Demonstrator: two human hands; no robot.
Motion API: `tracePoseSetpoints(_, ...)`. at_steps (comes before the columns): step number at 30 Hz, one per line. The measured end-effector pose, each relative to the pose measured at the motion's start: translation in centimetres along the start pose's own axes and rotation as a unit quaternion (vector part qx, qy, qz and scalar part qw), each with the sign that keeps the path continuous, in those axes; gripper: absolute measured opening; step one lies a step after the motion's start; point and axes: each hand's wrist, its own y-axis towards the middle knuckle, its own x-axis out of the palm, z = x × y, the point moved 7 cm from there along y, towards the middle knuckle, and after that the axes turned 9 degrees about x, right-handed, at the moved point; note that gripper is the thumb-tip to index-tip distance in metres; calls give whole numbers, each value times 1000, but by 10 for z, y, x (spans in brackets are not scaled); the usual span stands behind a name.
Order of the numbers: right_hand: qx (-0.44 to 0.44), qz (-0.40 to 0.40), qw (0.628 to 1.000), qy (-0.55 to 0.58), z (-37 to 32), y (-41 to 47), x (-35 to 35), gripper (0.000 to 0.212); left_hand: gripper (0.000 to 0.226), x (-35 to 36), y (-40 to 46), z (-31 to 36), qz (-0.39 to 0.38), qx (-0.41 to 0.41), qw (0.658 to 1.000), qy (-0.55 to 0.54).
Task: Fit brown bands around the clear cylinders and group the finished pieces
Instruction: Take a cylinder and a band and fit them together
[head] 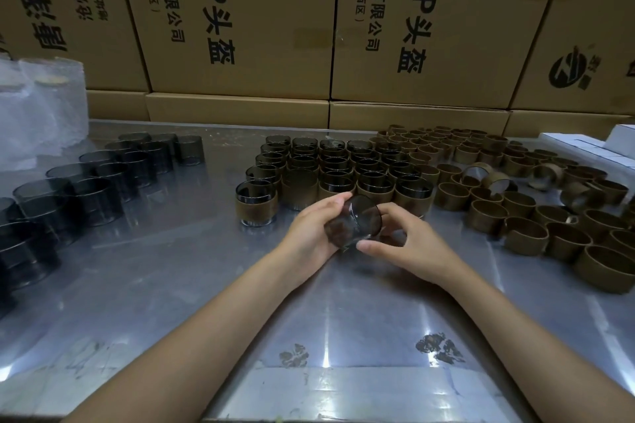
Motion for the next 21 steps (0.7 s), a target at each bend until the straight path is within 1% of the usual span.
tracePoseSetpoints(2, -30, 32, 999, -10, -4, -1, -4, 41, 36, 3, -1, 0, 0, -11, 1000, 27)
tracePoseSetpoints(3, -47, 51, 998, -11, -8, -2, -7, 39, 35, 3, -1, 1, -4, -4, 997, 75)
tracePoseSetpoints(4, -60, 67, 996, -7, -12, -4, -9, 37, 35, 2, -1, 6, -10, 19, 986, 167)
tracePoseSetpoints(5, -65, 76, 995, -1, -15, -6, -10, 35, 35, 1, 0, 12, -20, 52, 959, 278)
tracePoseSetpoints(6, -63, 77, 995, 3, -17, -6, -10, 33, 37, 0, 0, 18, -29, 88, 921, 379)
tracePoseSetpoints(7, -54, 72, 996, 1, -17, -6, -9, 33, 39, -3, 0, 24, -28, 115, 885, 450)
tracePoseSetpoints(8, -44, 65, 997, -5, -16, -6, -7, 33, 41, -6, -1, 27, -23, 124, 863, 489)
tracePoseSetpoints(10, -27, 55, 998, -8, -14, -5, -5, 38, 42, -11, 0, 25, -27, 114, 847, 519)
tracePoseSetpoints(13, -15, 44, 999, -1, -11, -3, -5, 41, 46, -13, 3, 16, -50, 96, 845, 523)
tracePoseSetpoints(18, 29, -28, 999, -9, -3, 0, 3, 43, 44, -19, 7, 14, -54, 93, 847, 521)
tracePoseSetpoints(19, 33, -27, 999, -1, -3, -1, 1, 41, 43, -20, 8, 14, -54, 90, 850, 517)
tracePoseSetpoints(20, 34, -8, 999, 5, -3, 0, -4, 38, 41, -21, 9, 14, -53, 88, 853, 512)
tracePoseSetpoints(21, 37, 32, 999, 5, -3, 0, -13, 33, 40, -22, 9, 14, -54, 86, 855, 508)
